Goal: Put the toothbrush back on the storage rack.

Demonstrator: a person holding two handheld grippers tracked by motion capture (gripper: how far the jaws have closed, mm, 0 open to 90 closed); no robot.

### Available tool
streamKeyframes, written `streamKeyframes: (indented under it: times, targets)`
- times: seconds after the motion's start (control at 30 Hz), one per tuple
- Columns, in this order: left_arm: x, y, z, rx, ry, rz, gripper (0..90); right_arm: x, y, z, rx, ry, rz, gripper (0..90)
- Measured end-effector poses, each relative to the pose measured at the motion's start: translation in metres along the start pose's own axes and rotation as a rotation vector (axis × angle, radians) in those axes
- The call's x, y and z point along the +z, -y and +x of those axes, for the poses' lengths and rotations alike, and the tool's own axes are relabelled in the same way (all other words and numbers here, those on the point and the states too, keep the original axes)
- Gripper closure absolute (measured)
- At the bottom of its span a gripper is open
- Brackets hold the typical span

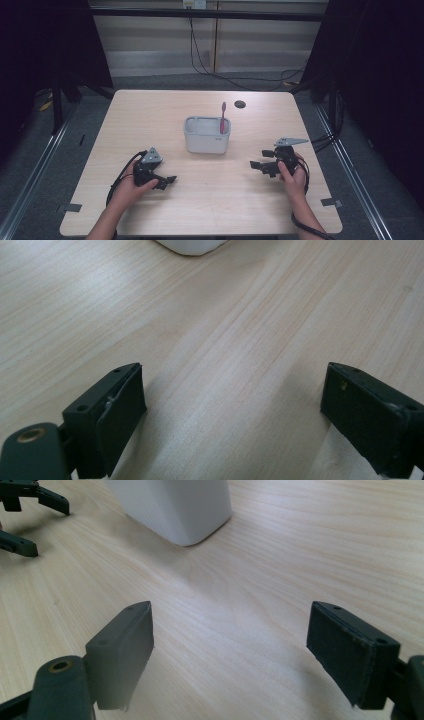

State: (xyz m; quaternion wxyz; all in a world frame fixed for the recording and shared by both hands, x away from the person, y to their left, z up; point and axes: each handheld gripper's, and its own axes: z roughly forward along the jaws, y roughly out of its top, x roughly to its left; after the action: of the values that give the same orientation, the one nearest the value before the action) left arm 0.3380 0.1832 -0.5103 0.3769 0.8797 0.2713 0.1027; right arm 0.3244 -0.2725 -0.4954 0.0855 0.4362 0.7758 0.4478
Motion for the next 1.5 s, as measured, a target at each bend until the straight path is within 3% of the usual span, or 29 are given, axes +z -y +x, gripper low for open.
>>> streamKeyframes:
  times: [0.73, 1.3, 1.5]
  targets:
    - [0.000, 0.000, 0.000, 0.007, -0.005, 0.001, 10.1, 0.006, 0.011, -0.002, -0.045, 0.048, 0.103, 18.4]
    - [0.000, 0.000, 0.000, 0.003, -0.003, 0.001, 10.1, 0.007, 0.016, 0.000, -0.075, 0.053, 0.070, 16.9]
    - [0.000, 0.000, 0.000, -0.001, 0.000, 0.000, 10.1, 0.009, 0.016, 0.003, -0.104, 0.083, 0.076, 16.3]
